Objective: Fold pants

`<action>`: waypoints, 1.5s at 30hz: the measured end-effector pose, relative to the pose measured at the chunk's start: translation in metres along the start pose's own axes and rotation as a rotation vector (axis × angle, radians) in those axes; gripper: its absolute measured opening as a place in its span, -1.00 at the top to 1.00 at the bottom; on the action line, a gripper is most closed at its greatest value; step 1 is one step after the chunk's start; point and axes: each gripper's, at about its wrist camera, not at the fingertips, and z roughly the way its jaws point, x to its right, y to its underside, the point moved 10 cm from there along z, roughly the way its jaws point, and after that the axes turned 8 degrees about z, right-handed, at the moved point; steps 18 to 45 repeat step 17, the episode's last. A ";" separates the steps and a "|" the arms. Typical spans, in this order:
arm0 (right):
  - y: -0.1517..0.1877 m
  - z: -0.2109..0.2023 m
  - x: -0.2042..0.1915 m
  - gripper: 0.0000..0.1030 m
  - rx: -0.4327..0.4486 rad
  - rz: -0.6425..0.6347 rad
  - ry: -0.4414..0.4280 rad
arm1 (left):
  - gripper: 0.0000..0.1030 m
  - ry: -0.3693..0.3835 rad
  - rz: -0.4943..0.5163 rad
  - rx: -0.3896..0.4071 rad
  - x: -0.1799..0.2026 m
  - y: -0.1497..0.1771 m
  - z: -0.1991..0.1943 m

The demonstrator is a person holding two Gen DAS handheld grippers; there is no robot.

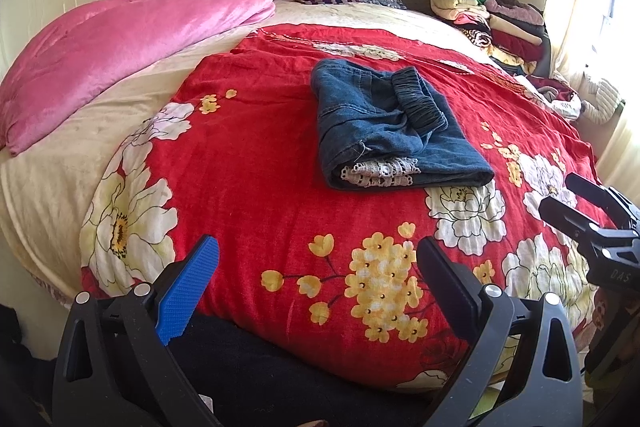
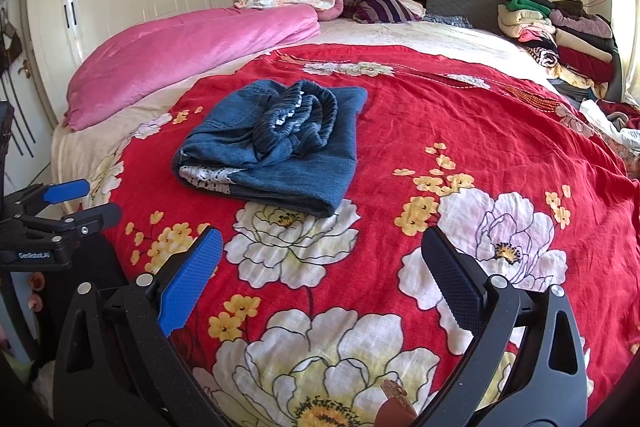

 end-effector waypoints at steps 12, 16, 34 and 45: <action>-0.024 -0.012 0.145 -0.82 0.038 0.203 0.234 | -0.91 -0.121 -0.164 -0.026 -0.131 -0.045 0.049; -0.033 -0.014 0.243 -0.82 0.020 0.278 0.394 | -0.91 -0.220 -0.203 -0.115 -0.212 -0.066 0.096; -0.034 -0.010 0.279 -0.82 -0.006 0.304 0.461 | -0.91 -0.255 -0.222 -0.136 -0.237 -0.073 0.112; -0.034 -0.010 0.279 -0.82 -0.006 0.304 0.461 | -0.91 -0.255 -0.222 -0.136 -0.237 -0.073 0.112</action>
